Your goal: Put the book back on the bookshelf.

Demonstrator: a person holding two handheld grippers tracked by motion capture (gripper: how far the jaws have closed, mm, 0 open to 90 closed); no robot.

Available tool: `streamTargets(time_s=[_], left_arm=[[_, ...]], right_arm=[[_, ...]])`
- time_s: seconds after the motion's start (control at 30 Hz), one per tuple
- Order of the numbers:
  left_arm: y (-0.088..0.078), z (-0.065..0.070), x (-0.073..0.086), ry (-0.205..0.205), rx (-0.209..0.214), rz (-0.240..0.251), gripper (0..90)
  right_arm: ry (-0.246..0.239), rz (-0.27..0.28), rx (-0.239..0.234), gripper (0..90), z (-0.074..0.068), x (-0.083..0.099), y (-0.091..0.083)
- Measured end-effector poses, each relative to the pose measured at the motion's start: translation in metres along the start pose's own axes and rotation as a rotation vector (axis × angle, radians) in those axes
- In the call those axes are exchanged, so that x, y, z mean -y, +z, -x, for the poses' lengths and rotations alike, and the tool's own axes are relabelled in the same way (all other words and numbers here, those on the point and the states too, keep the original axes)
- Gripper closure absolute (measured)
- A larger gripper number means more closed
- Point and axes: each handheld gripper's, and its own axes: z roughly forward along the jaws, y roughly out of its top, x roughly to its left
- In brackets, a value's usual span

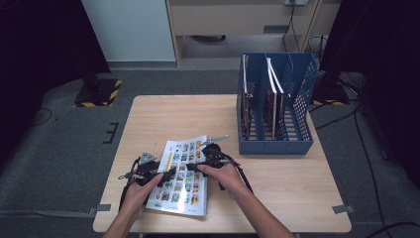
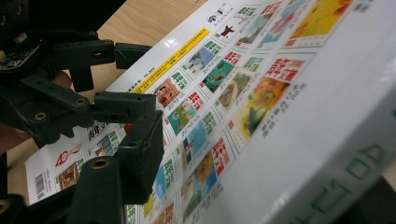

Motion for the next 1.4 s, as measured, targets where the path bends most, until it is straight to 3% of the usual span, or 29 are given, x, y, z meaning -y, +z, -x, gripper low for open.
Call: streamTargets(time_s=[0.1, 0.27, 0.5, 0.63, 0.8, 0.9, 1.07, 1.27, 1.4], left_arm=[[0.0, 0.0, 0.0, 0.004, 0.002, 0.0, 27.1], [-0.001, -0.001, -0.001, -0.024, 0.0, 0.003, 30.1], [-0.005, 0.003, -0.005, -0.028, 0.045, 0.057, 36.2], [-0.001, 0.007, -0.005, 0.009, 0.055, 0.039, 31.8], [0.0, 0.004, -0.005, -0.011, 0.094, 0.032, 25.6], [0.001, 0.008, -0.005, 0.024, 0.081, 0.017, 23.2], [-0.002, 0.009, -0.005, 0.047, 0.063, 0.02, 19.6], [-0.005, 0.004, -0.006, 0.037, 0.037, 0.029, 17.0], [-0.001, 0.003, -0.003, 0.055, 0.041, -0.027, 17.7]], right_arm=[[0.023, 0.003, 0.002, 35.9, -0.001, 0.001, 0.004], [0.068, 0.001, 0.019, 45.7, 0.0, 0.0, 0.003], [0.057, 0.016, 0.058, 61.3, 0.002, -0.012, -0.008], [0.05, 0.045, 0.075, 68.5, 0.004, -0.017, -0.015], [0.012, 0.06, 0.092, 69.7, 0.003, -0.019, -0.019], [0.006, 0.061, 0.095, 69.8, 0.003, -0.019, -0.02], [-0.026, 0.079, 0.11, 70.1, 0.003, -0.02, -0.023], [-0.046, 0.099, 0.135, 70.2, 0.004, -0.019, -0.029], [-0.063, 0.121, 0.143, 70.3, 0.003, -0.018, -0.031]])
